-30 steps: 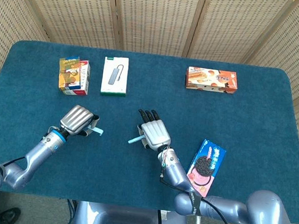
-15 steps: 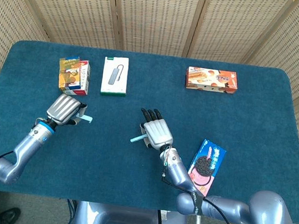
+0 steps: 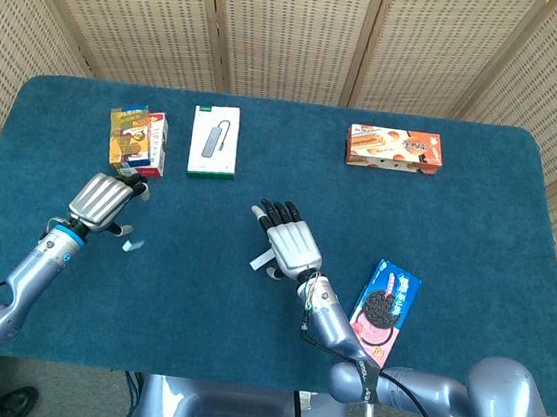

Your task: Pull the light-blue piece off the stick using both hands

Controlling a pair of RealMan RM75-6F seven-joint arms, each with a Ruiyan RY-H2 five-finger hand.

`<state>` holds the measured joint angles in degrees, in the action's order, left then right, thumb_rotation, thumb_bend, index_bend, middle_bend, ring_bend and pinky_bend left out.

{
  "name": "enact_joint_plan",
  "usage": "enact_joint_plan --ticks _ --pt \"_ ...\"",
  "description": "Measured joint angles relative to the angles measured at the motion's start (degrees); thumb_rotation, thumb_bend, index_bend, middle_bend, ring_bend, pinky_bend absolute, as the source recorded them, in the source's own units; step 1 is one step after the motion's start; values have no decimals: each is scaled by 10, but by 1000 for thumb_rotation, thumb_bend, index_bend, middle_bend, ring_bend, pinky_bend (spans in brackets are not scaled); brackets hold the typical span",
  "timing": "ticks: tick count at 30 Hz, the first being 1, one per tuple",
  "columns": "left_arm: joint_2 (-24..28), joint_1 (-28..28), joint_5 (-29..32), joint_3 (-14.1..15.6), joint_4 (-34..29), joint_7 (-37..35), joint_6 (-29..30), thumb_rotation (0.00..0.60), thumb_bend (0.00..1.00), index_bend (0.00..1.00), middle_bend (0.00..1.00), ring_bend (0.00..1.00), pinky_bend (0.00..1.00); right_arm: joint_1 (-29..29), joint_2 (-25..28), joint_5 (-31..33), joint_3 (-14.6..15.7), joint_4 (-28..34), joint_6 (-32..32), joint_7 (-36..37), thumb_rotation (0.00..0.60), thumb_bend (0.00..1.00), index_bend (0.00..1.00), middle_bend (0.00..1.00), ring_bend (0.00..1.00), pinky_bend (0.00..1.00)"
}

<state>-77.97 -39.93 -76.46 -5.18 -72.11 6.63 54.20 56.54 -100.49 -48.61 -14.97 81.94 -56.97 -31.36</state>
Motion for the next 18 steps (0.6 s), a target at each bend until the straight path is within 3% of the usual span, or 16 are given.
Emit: enact_joint_plan --ticks 4,11,18 --pt "29 12 15 -7 -43 16 16 600 0 49 0 0 235 -9 23 -26 -1 33 -20 3 600 0 0 0 0 0" --pt "77 51 29 -17 -91 13 74 600 0 0 0 0 124 -49 88 -126 19 67 -74 32 600 0 0 0 0 0" --pt "101 121 22 -8 -116 -14 164 600 0 0 0 0 77 -110 153 -267 66 21 -142 157 600 0 0 0 0 0"
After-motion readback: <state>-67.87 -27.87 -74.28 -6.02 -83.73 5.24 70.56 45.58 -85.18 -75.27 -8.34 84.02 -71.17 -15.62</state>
